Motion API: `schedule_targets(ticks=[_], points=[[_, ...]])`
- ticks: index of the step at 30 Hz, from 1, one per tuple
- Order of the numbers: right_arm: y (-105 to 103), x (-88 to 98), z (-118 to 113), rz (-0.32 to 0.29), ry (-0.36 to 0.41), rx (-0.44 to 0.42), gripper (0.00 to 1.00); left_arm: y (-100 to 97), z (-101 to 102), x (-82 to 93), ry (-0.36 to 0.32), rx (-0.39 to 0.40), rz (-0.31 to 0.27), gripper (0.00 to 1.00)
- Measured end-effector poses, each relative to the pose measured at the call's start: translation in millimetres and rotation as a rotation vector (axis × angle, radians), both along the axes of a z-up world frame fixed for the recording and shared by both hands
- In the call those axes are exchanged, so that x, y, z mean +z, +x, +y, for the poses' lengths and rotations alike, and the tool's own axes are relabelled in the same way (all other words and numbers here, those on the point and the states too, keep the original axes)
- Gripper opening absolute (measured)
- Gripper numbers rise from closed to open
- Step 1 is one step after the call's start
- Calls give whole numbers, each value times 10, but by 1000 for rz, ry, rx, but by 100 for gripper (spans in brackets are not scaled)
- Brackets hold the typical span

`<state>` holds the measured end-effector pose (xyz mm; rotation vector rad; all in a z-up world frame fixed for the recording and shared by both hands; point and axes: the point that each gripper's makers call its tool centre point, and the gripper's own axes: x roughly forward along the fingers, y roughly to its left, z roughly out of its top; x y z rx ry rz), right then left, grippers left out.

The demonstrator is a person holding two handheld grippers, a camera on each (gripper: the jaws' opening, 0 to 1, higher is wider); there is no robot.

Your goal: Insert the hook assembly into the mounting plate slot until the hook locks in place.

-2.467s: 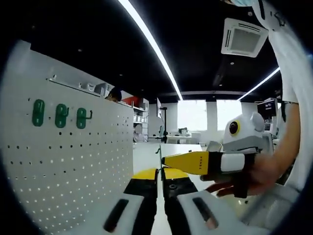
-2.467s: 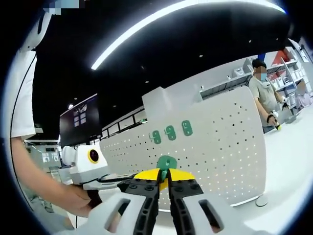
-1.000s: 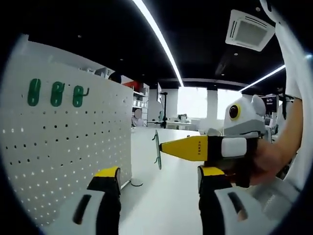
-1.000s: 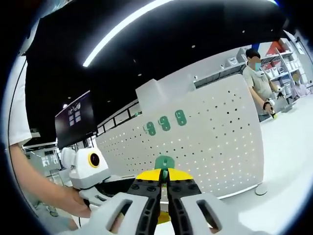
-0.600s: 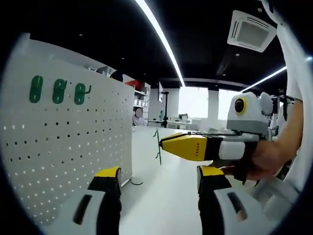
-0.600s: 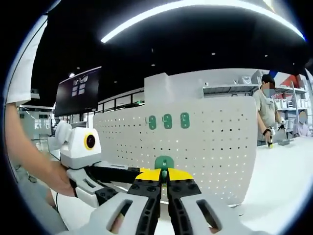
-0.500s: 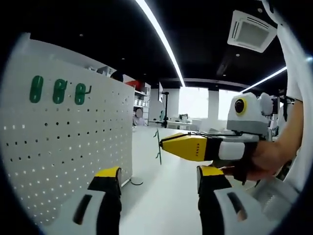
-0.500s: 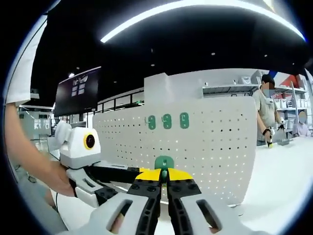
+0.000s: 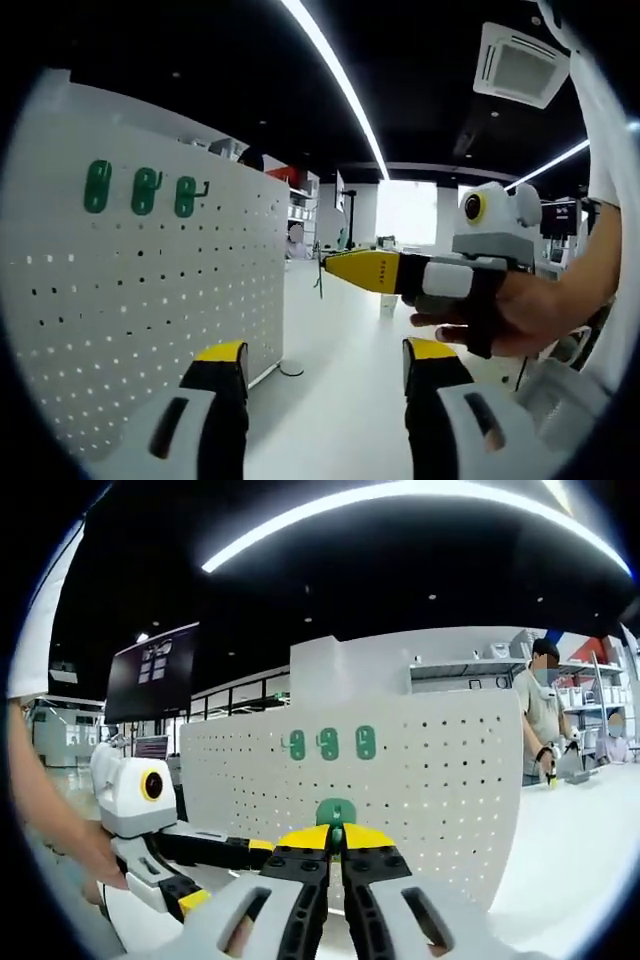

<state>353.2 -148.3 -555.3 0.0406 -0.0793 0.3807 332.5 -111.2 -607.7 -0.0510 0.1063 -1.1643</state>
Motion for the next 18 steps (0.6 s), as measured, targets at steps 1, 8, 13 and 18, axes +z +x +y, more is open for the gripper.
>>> schedule_targets(ticks=[1,8,13,18], points=[[7,6,-2,-1,0,0,1,2,16,0,2,3,-1,64],[131,109,-70,-20,-10,-7,1,15,147,7,2,30,-1,64],[209,166,-122,-28,-16,-12,1,3,221,9,4,46,-5,63],[286,214,-161,-35,-23,-15,1,5,332,31,3,71,-9,63]])
